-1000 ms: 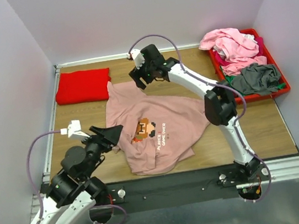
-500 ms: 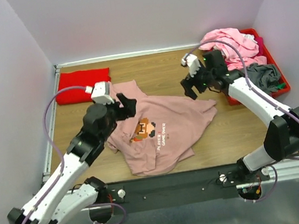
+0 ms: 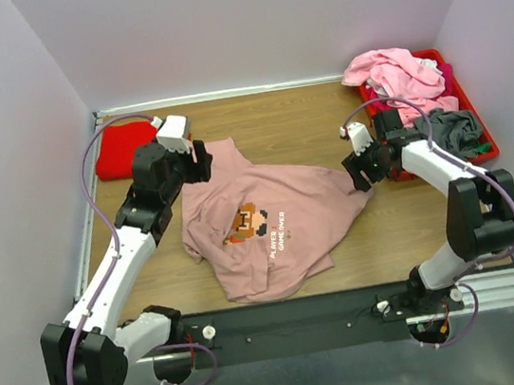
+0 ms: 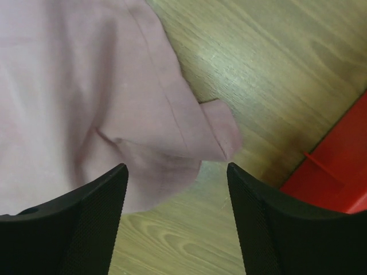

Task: Fold and stack the t-shirts
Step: Flatten the tshirt out

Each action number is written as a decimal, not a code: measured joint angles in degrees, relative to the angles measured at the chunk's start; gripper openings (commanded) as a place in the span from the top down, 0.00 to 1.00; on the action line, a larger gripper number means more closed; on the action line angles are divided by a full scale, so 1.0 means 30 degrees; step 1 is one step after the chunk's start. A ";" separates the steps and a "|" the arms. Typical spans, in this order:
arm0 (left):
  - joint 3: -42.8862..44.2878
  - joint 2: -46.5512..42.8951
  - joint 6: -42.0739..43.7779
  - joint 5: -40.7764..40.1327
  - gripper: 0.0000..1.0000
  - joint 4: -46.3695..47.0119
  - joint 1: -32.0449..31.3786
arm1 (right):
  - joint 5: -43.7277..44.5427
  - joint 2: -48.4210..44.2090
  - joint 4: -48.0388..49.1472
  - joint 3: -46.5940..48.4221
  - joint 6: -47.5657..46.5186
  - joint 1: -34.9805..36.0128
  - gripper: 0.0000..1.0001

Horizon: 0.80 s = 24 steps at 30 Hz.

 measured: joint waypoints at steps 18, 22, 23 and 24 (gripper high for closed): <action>-0.2725 -0.1144 0.0962 -0.0175 0.29 0.0940 0.0007 | 0.1960 0.3774 -0.0124 0.1668 -0.1180 -0.0138 0.86; -0.2725 -0.1326 0.1005 -0.0270 0.29 0.0947 0.0007 | 0.2186 0.4175 -0.0197 0.2433 -0.1224 -0.0138 0.94; -0.2725 -0.1370 0.1013 -0.0299 0.29 0.0962 0.0007 | 0.2266 0.4255 -0.0226 0.2747 -0.1282 -0.0138 0.95; -0.2725 -0.1399 0.1013 -0.0313 0.29 0.0976 0.0007 | 0.2339 0.4328 -0.0262 0.3096 -0.1319 -0.0138 0.96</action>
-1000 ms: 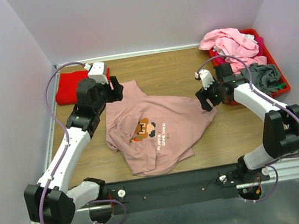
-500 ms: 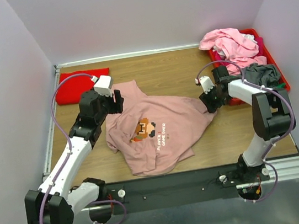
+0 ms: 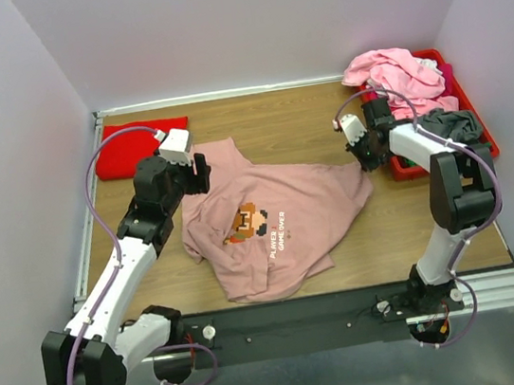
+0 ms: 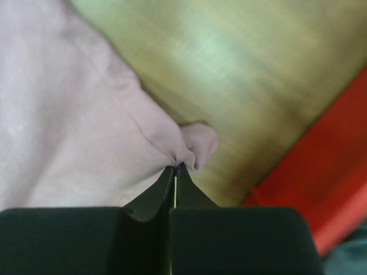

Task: Fold and stack the t-shirts
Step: Flatten the tshirt out

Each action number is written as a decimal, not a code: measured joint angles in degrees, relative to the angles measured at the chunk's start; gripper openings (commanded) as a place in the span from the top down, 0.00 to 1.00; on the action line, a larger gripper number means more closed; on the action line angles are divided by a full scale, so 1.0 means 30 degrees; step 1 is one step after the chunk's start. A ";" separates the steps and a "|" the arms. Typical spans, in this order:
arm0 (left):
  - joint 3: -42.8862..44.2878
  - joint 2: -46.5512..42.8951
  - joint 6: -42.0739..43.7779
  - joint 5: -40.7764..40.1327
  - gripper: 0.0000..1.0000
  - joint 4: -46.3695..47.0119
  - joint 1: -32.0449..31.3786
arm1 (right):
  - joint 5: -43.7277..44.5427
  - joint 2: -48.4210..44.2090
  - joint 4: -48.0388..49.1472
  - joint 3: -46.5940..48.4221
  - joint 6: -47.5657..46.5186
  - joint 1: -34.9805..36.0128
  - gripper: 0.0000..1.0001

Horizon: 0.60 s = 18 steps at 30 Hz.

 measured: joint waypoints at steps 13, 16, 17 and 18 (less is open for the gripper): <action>0.0000 -0.0036 0.0066 -0.0328 0.29 0.0102 0.0000 | 0.2142 0.4546 0.0678 0.7577 0.0998 0.0000 0.48; 0.0000 -0.0036 0.0066 -0.0364 0.29 0.0197 0.0000 | 0.2769 0.5617 0.0845 0.8531 0.1501 0.0000 0.35; 0.0000 -0.0036 0.0058 -0.0364 0.29 0.0233 0.0007 | 0.2863 0.5697 0.0933 0.8553 0.1690 0.0000 0.35; 0.0000 -0.0036 0.0051 -0.0364 0.29 0.0255 0.0007 | 0.2900 0.5683 0.0903 0.8553 0.1792 0.0000 0.30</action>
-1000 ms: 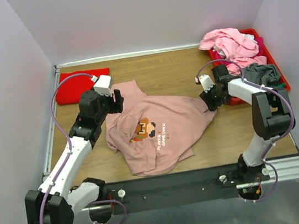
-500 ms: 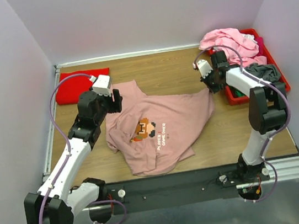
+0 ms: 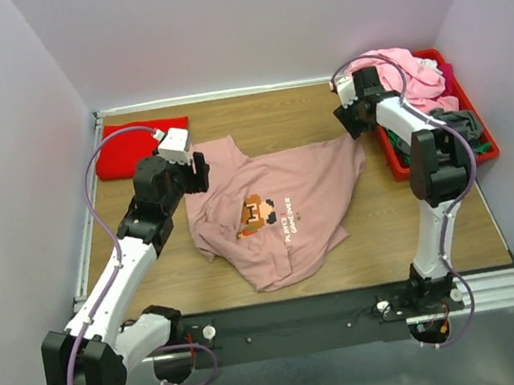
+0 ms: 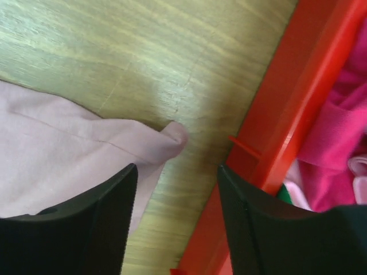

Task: Fold and stack the t-shirts
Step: Flatten the tshirt out

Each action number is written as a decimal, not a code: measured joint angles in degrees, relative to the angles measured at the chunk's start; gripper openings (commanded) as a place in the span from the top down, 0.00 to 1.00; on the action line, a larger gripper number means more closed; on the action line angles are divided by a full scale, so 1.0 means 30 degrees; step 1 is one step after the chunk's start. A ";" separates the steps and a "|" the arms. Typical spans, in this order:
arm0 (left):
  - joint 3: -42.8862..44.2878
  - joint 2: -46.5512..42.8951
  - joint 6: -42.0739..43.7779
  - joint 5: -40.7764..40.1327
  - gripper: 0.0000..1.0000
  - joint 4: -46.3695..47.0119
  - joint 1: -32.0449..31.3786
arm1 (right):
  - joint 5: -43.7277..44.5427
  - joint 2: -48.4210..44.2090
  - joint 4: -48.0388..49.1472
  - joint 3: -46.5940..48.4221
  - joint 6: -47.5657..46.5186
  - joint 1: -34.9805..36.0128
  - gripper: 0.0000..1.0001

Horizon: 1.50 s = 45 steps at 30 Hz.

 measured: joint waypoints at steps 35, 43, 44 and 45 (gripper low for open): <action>-0.0087 0.4116 -0.8998 -0.0204 0.43 -0.4867 -1.4069 | -1.2713 -1.8513 -0.6390 -1.7879 -0.9901 0.5712 0.16; 0.0525 0.6513 -1.0681 -0.3009 0.45 -0.5056 -1.4557 | -1.2087 -1.8804 -0.5923 -1.7981 -0.9071 0.5319 0.16; 0.0539 0.6761 -1.0819 -0.3177 0.45 -0.5049 -1.4630 | -1.2036 -1.8804 -0.5843 -1.7981 -0.8998 0.5319 0.16; 0.0576 0.6936 -1.0928 -0.3344 0.45 -0.5056 -1.4673 | -1.1985 -1.8797 -0.5785 -1.7981 -0.8932 0.5319 0.16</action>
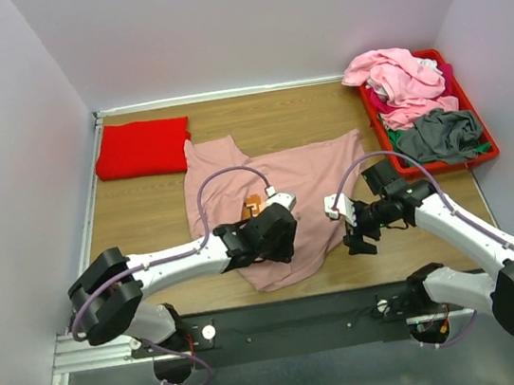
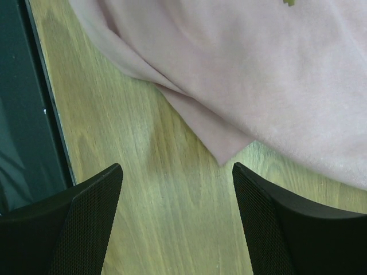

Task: Fold and stack the t-shirts
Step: Flatten the tshirt out

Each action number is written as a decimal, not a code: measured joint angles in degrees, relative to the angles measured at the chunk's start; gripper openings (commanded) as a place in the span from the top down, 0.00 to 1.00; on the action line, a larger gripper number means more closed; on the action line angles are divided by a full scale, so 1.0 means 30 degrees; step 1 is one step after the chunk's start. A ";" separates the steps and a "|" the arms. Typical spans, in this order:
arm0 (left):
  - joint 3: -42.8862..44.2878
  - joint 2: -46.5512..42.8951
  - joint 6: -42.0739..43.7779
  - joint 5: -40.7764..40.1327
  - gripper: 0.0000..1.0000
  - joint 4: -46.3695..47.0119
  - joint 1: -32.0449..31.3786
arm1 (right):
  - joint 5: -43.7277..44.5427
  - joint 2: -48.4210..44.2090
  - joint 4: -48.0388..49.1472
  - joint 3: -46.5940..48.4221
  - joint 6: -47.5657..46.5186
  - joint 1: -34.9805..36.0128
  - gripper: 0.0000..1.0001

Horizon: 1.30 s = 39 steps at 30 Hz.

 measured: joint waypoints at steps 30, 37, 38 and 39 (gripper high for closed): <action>0.0787 0.1173 -0.1158 -0.4328 1.00 -0.2004 -0.1770 | 0.0131 0.0007 0.0466 -0.0058 0.0372 -0.0087 0.16; -0.0838 -0.2696 -0.1902 -0.3708 1.00 -0.2484 -0.1953 | -0.0044 0.0597 0.0517 -0.0299 -0.0226 -0.0087 0.17; -0.1158 -0.3679 -0.2047 -0.3402 1.00 -0.2732 -0.1960 | -0.0044 0.0838 0.0517 -0.0321 -0.0401 -0.0087 0.18; -0.1421 -0.4583 -0.2244 -0.3031 1.00 -0.3075 -0.1960 | -0.0051 0.1202 0.0532 -0.0321 -0.0612 -0.0087 0.19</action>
